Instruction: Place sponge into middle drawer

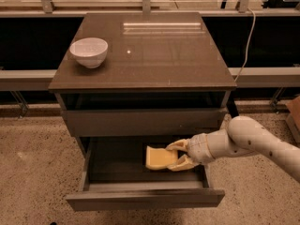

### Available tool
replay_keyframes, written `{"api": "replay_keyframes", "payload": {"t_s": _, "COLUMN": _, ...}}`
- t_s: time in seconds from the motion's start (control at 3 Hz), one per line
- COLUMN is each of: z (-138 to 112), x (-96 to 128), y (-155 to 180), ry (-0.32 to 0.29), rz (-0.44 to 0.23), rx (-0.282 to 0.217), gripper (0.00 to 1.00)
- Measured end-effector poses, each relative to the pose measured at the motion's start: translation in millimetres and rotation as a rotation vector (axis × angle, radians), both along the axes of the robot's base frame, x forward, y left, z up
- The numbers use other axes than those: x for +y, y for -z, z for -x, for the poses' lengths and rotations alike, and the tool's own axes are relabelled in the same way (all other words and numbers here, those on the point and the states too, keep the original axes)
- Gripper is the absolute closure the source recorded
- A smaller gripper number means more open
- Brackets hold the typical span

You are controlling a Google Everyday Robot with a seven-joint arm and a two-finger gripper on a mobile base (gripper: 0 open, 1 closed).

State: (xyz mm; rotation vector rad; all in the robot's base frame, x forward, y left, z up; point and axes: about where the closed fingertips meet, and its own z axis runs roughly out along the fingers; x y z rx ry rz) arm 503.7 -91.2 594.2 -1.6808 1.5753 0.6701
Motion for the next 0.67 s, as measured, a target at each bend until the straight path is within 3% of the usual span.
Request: {"api": "replay_keyframes", "payload": {"t_s": 0.67, "z": -19, "x": 2, "y": 118, "ry": -0.005, "rz": 0.033, "rx": 0.023, "gripper": 1.00}}
